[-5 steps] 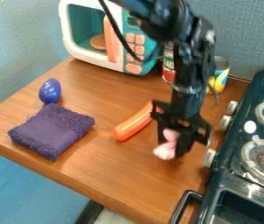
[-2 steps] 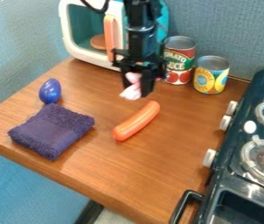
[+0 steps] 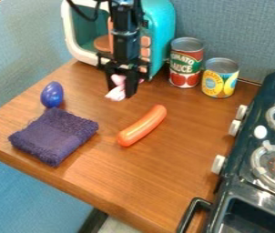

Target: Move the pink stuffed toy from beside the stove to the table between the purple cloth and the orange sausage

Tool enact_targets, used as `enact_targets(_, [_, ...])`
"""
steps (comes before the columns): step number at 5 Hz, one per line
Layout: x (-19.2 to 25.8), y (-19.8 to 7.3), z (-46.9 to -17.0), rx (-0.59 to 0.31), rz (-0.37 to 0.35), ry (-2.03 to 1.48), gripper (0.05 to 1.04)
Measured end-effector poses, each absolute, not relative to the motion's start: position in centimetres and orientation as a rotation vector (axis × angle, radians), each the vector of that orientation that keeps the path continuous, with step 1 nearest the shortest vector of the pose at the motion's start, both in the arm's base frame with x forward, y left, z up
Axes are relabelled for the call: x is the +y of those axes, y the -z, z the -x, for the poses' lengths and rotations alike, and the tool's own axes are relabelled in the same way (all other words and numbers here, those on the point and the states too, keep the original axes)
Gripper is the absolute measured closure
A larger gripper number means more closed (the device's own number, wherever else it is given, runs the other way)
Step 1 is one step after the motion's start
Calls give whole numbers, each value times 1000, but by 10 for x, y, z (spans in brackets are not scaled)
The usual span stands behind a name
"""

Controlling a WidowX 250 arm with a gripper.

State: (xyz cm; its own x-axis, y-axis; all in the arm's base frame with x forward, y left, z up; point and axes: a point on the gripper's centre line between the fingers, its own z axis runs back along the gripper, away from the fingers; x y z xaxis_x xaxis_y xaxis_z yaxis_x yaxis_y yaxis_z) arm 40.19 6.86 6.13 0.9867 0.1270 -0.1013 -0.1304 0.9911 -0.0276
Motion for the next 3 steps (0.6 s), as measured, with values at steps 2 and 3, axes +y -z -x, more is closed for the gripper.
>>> enact_targets(2, [92,-39,-405,180,-15,-175,613])
enact_targets(3, [95,-31,-403,203,-29,-173,614])
